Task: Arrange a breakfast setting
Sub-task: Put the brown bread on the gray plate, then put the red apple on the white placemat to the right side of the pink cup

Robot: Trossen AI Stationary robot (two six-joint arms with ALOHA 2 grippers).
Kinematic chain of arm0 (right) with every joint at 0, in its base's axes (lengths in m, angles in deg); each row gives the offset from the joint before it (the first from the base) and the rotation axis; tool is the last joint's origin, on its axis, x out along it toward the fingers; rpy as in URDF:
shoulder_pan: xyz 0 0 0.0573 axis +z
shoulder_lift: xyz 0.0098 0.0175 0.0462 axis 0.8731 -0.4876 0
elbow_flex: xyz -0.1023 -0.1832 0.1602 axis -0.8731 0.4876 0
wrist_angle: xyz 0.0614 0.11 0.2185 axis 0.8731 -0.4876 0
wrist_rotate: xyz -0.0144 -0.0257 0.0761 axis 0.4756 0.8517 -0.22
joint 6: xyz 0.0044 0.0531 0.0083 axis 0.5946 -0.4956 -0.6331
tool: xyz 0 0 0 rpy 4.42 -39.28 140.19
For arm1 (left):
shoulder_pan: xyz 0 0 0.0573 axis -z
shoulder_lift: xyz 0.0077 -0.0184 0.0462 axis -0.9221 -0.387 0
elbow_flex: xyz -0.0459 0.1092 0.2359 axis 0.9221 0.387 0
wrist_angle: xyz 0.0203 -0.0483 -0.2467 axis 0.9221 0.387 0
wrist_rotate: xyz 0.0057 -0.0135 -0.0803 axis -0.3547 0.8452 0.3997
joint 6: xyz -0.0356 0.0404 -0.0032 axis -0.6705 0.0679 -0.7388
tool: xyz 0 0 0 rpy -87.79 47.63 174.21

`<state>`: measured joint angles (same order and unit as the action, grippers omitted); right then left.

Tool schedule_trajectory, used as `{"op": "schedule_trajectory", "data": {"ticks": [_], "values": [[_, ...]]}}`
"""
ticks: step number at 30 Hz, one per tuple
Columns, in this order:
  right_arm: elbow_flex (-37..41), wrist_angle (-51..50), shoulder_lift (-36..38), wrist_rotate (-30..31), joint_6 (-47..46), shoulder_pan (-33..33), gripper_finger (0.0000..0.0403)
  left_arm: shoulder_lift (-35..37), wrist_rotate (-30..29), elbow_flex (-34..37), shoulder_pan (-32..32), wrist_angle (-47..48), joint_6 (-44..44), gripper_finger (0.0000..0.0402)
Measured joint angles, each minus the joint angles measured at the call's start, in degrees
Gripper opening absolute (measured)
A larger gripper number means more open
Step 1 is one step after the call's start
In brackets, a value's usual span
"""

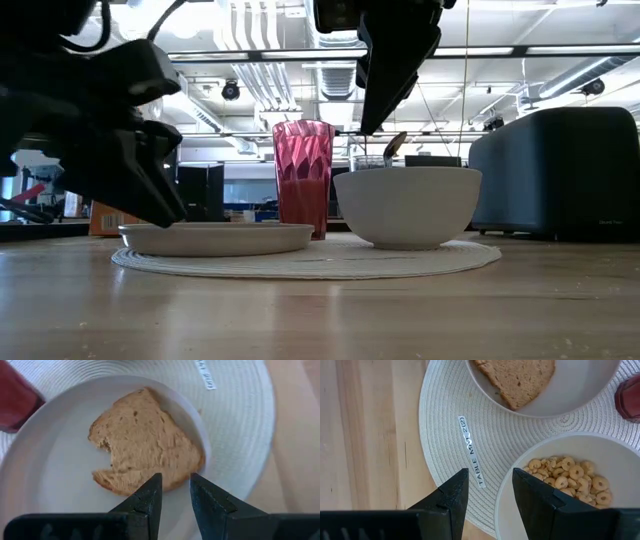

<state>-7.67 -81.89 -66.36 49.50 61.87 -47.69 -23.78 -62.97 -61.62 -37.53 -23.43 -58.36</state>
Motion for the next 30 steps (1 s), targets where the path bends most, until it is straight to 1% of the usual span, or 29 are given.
{"op": "schedule_trajectory", "data": {"ticks": [6,12,16,19,20,23,26,30], "values": [[0.00,-0.40,0.00,-0.01,0.00,0.00,0.0144,0.00,-4.87,0.00,-0.73,0.04,-0.40,0.0084],[0.00,-3.64,0.19,-0.01,-1.87,-0.02,0.0144,0.11,-4.96,-0.78,-0.62,0.09,-1.90,0.0084],[0.00,-6.32,1.49,0.00,-5.43,-0.02,0.0144,1.61,-4.95,-2.18,-0.49,0.04,-1.34,0.0084],[-0.02,-10.52,3.21,0.10,-8.64,0.00,0.0144,3.11,-4.97,-3.06,0.09,-0.02,-1.31,0.0084],[-0.02,-12.24,3.66,0.59,-9.75,0.20,0.0144,3.78,-4.95,-3.13,0.46,-0.06,-1.31,0.0084],[0.55,-15.84,5.28,5.50,-13.80,1.21,0.0144,5.58,-6.03,-3.23,1.66,-0.04,-1.82,0.0084],[1.79,-18.18,6.77,9.27,-18.65,2.60,0.0144,7.62,-10.77,-2.95,3.32,0.01,-4.09,0.0084],[4.97,-17.90,9.32,11.11,-26.81,4.82,0.0144,11.15,-20.82,-2.14,5.96,2.08,-5.82,0.0084]]}}
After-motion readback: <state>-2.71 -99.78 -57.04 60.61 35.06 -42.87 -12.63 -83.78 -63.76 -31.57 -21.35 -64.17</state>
